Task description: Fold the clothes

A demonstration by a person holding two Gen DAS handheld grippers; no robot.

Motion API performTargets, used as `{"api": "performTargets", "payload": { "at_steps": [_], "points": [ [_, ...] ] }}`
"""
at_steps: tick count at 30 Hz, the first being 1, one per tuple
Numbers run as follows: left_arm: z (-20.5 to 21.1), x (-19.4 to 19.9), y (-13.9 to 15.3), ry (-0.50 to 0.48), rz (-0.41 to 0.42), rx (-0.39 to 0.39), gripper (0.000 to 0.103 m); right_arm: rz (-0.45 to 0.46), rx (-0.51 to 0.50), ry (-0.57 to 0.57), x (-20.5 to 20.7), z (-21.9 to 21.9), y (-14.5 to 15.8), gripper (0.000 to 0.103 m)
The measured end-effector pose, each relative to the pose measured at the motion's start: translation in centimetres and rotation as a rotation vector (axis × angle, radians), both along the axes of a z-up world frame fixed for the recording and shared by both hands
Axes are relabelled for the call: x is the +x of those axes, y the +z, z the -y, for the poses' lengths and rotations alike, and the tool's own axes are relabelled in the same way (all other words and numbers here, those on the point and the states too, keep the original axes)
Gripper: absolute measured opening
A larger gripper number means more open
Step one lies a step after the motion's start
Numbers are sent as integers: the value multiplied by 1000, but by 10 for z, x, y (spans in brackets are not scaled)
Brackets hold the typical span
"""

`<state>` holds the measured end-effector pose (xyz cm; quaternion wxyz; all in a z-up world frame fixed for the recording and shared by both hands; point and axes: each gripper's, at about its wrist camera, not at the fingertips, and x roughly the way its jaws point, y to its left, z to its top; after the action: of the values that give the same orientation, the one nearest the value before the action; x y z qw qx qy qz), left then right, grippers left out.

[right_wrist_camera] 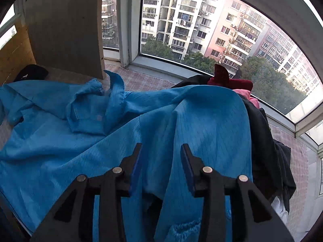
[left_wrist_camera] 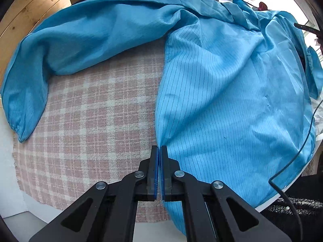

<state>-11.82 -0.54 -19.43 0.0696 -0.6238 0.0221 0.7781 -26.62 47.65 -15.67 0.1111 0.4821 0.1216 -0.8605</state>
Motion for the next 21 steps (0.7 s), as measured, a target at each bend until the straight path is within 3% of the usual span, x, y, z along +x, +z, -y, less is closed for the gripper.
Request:
{"api": "performTargets", "payload": {
  "at_steps": [5,7,9,11,12,15,16,21],
  "points": [
    [-8,-17,32,-86,-79,5,12,119,-124,-8,121,1,-42,46],
    [-16,-43,44,-113,-114,4,16,176,-136,-17,156,10,-69,46],
    [-26,-74,55,-148,-143,6,26,224,-120,-22,181,21,-93,46],
    [-40,-114,59,-198,-153,22,29,279,-145,-46,195,26,-115,46],
    [-47,-135,58,-218,-152,41,29,307,-165,-68,198,26,-122,46],
    [-63,-202,40,-169,-91,222,29,319,-174,-132,204,24,-127,46],
    [-72,-219,31,-176,-75,220,29,315,-174,-149,205,24,-126,46],
    [-109,-271,-21,-247,-25,9,28,303,-144,-195,208,26,-125,46]
  ]
}}
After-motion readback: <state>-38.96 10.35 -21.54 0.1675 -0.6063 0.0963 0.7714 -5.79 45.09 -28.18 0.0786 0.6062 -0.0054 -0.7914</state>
